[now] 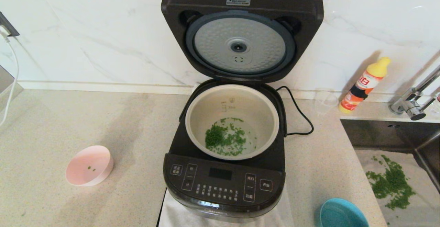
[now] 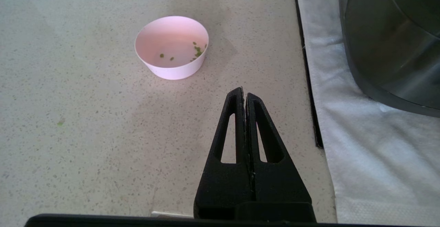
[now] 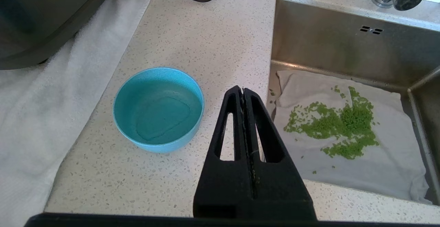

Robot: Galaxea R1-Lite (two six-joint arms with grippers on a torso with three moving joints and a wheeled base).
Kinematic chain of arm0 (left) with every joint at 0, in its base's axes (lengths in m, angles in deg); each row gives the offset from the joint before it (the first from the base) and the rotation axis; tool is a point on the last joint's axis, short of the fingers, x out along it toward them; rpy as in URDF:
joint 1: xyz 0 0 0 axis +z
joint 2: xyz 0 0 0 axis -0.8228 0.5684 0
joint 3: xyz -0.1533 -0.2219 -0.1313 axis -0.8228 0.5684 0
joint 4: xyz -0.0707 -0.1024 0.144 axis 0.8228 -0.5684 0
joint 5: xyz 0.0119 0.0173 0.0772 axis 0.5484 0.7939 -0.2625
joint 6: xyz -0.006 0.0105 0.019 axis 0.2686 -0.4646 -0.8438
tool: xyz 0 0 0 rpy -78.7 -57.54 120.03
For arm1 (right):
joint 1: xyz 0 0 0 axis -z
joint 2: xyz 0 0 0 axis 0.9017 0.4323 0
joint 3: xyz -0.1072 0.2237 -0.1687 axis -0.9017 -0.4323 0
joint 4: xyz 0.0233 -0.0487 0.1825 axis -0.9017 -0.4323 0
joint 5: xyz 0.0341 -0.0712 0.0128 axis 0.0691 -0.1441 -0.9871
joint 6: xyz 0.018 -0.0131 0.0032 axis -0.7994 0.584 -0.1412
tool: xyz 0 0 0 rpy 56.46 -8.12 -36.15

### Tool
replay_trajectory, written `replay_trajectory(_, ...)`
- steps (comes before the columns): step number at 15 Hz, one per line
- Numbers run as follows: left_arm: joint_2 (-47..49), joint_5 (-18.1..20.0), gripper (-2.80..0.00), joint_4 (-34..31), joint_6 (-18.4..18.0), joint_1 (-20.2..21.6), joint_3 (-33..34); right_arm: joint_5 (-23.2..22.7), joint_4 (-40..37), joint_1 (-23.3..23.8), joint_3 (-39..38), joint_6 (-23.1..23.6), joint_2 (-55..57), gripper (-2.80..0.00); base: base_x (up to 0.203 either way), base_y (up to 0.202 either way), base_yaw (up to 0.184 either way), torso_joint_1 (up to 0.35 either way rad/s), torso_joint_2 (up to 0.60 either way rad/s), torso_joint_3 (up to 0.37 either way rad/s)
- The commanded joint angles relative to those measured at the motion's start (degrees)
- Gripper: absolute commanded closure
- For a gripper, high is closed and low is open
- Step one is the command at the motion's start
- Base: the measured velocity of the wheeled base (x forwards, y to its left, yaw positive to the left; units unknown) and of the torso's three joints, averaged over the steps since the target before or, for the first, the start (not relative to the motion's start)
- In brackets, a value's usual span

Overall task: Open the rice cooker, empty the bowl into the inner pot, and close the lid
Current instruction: Close the rice cooker

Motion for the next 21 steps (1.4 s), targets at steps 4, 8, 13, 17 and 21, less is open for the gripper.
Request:
replay_trajectory(4,0.1,0.1,0.00,0.6,-0.3,0.0,-2.3,0.0,0.0,0.0,0.0,0.0,0.1,0.00,0.000,0.000,0.000,0.000,0.00,0.000)
replay_trajectory(8,9.1,9.1,0.00,-3.4,1.0,-0.1,-23.0,-0.1,0.1,0.0,0.0,0.0,0.0,0.00,0.000,0.000,0.000,0.000,0.00,0.000)
replay_trajectory(13,38.5,20.6,0.00,-3.9,7.5,-0.2,-51.2,-0.1,0.1,0.0,0.0,0.0,0.0,0.00,0.000,0.000,0.000,0.000,0.00,0.000)
replay_trajectory(17,60.2,30.1,0.00,3.7,15.6,-0.5,-68.0,-0.1,0.1,-0.1,0.0,0.0,0.0,0.00,0.000,0.000,0.000,0.000,0.00,0.000)
replay_trajectory(21,77.2,38.5,0.00,7.3,26.4,-2.2,-86.0,-0.1,0.1,0.0,0.0,0.0,0.0,0.00,0.000,0.000,0.000,0.000,0.00,0.000)
